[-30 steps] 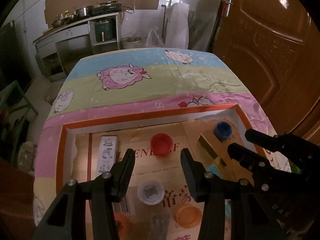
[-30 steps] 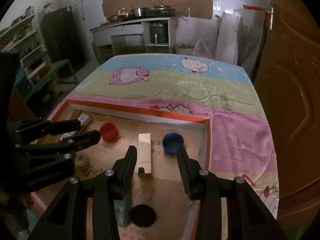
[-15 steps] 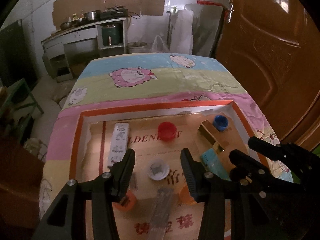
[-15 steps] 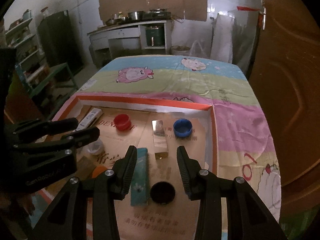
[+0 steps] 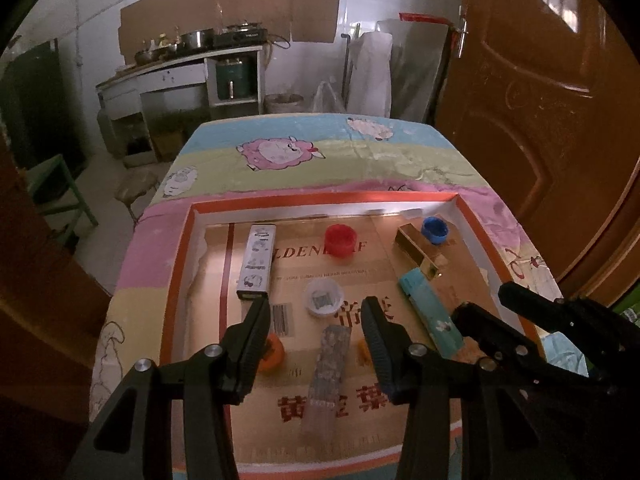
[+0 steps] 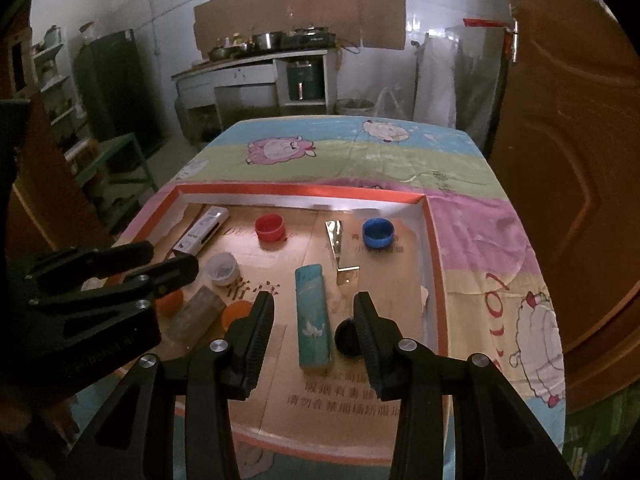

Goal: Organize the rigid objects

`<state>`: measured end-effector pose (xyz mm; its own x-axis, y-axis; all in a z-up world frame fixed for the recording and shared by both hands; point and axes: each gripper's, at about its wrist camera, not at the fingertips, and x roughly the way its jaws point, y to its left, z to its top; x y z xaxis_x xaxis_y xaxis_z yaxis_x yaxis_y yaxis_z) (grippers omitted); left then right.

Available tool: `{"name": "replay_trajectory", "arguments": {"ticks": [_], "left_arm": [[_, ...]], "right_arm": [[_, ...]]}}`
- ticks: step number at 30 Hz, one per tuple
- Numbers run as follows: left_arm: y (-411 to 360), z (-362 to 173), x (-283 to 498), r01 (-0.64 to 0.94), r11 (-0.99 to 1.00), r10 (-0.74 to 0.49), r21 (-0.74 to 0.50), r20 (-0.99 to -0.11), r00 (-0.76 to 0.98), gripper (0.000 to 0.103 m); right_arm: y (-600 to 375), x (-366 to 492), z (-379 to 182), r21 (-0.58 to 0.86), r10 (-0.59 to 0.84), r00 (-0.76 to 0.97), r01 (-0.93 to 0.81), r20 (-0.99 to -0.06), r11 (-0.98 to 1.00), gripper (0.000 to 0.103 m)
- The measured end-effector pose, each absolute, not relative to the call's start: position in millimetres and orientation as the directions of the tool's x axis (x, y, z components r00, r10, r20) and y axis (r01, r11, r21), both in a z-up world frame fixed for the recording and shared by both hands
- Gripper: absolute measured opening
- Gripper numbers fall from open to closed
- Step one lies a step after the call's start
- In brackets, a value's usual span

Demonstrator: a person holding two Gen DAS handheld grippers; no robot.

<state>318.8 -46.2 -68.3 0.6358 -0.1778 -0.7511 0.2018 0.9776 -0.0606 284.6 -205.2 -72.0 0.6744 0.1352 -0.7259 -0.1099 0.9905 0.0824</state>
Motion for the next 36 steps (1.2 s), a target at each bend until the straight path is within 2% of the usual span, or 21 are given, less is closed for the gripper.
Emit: {"name": "replay_trajectory", "arguments": {"ticks": [36], "left_arm": [[-28.7, -42.1, 164.1, 0.095, 0.993, -0.113, -0.063, -0.633, 0.766, 0.047]], "right_arm": [[-180.8, 147.2, -37.6, 0.075, 0.101, 0.766, -0.068, -0.635, 0.995, 0.043]]}}
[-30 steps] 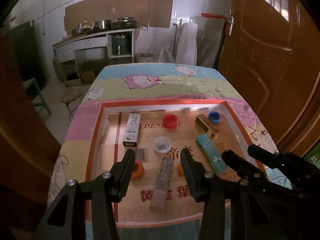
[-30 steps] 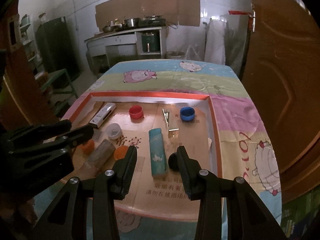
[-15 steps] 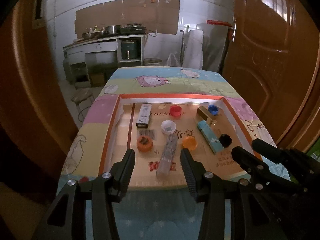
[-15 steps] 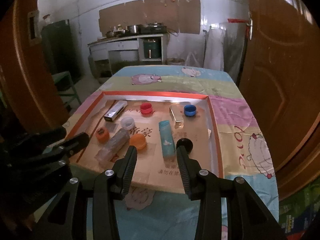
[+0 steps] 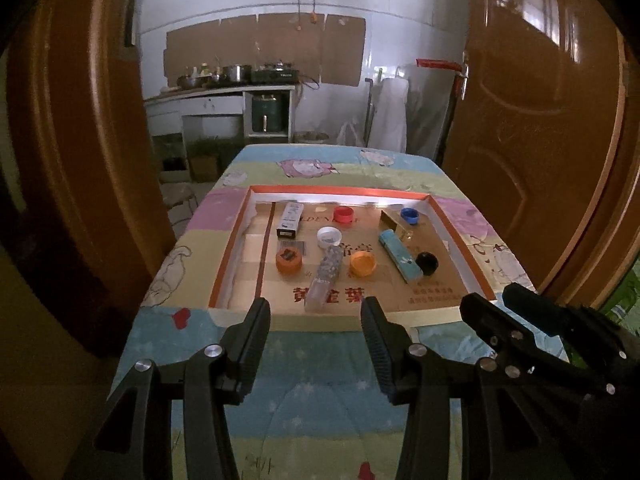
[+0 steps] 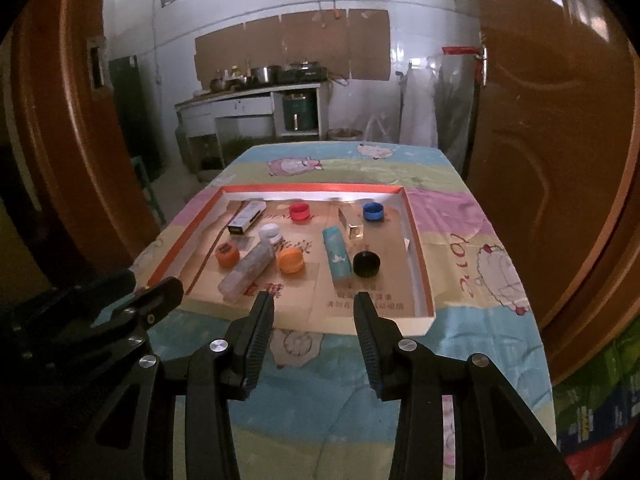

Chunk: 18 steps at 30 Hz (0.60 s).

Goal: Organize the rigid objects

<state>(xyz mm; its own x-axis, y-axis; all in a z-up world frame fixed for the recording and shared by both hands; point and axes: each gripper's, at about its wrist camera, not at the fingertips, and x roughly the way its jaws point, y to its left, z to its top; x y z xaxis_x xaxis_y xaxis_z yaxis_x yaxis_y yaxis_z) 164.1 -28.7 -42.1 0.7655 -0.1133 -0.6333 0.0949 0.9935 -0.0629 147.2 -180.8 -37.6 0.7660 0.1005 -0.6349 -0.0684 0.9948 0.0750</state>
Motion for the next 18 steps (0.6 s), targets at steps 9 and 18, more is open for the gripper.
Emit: {"name": "replay_trajectory", "arguments": {"ticks": [9, 18], "left_arm": [[-20.2, -22.1, 123.7, 0.019, 0.999, -0.039, -0.042, -0.557, 0.83, 0.047], [-21.6, -7.8, 85.8, 0.026, 1.0, -0.019, 0.007, -0.509, 0.86, 0.047]], "right_arm": [[-179.6, 112.0, -27.0, 0.068, 0.082, 0.783, -0.052, -0.616, 0.996, 0.043], [-173.4, 71.8, -6.7, -0.006, -0.002, 0.825, -0.002, -0.565, 1.0, 0.043]]}}
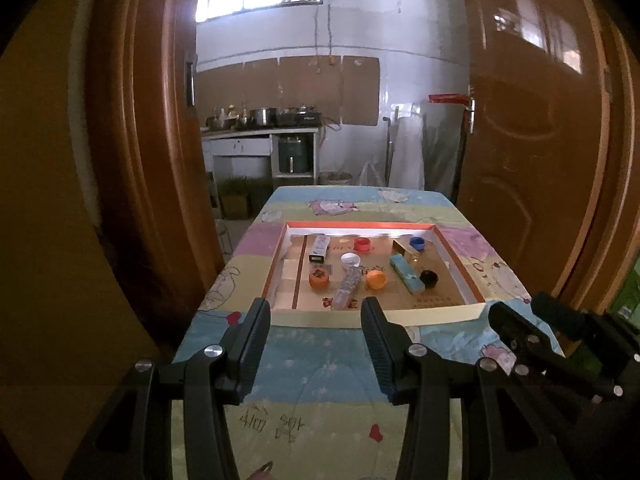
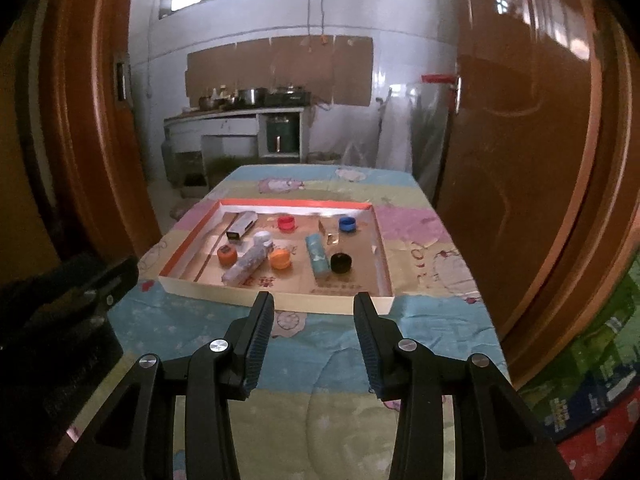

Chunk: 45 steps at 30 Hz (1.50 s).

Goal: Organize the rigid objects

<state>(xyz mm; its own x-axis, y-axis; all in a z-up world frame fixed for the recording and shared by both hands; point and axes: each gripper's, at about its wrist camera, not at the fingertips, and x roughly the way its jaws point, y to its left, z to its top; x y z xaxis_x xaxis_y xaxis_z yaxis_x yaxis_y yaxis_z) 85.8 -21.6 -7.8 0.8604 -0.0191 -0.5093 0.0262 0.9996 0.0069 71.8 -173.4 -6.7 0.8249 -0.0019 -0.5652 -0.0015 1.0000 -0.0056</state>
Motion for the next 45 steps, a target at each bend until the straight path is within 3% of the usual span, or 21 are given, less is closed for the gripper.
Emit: {"name": "replay_trajectory", "arguments": {"ticks": [14, 45], "left_arm": [[-18.4, -6.9, 46.1, 0.062, 0.998, -0.048, 0.008, -0.542, 0.839, 0.047], [-12.0, -3.9, 15.1, 0.053, 0.999, -0.041, 0.01, -0.502, 0.864, 0.047]], "right_arm": [[-160.1, 31.3, -0.4, -0.016, -0.004, 0.828, -0.006, -0.561, 1.0, 0.043], [-152.8, -7.8, 8.7, -0.036, -0.012, 0.855, -0.007, -0.518, 0.999, 0.043]]}}
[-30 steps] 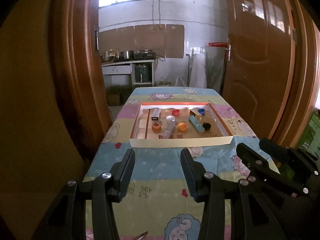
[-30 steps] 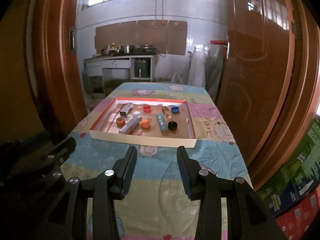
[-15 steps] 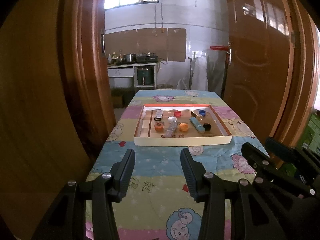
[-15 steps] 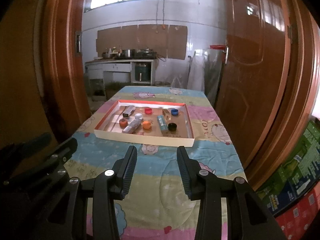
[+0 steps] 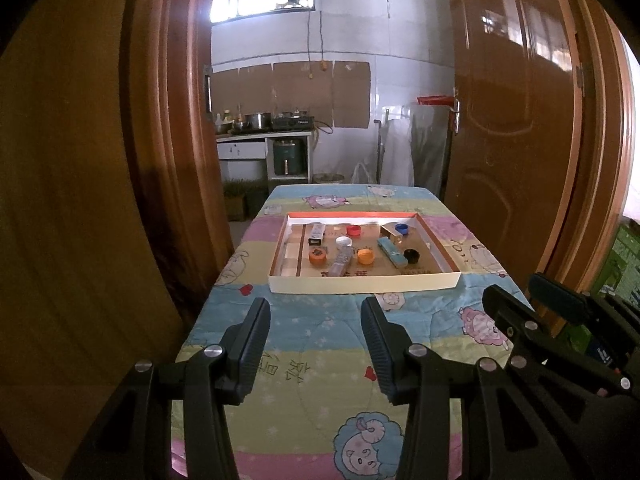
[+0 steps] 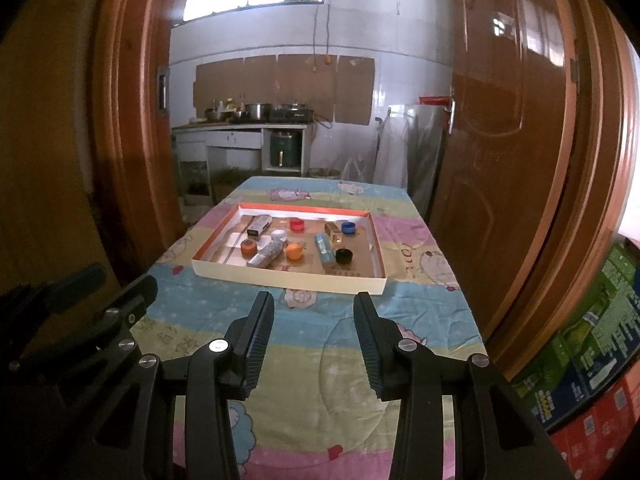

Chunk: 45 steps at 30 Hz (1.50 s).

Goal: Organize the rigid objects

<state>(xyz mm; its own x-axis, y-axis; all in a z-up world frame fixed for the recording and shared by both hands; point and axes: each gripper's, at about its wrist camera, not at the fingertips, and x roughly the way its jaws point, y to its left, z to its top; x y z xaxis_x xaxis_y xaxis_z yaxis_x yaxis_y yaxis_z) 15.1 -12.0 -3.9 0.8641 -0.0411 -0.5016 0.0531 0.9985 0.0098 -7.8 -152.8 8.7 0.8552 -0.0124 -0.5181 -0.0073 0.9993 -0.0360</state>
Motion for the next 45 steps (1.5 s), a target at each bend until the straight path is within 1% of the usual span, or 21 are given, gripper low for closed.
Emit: {"name": "replay_trajectory", "arguments": {"ticks": [45], "left_arm": [[-10.0, 1.2, 7.7, 0.047, 0.999, -0.04, 0.001, -0.491, 0.87, 0.047]], "right_arm": [[-147.1, -13.0, 13.4, -0.02, -0.003, 0.864, -0.008, -0.503, 1.0, 0.043]]}}
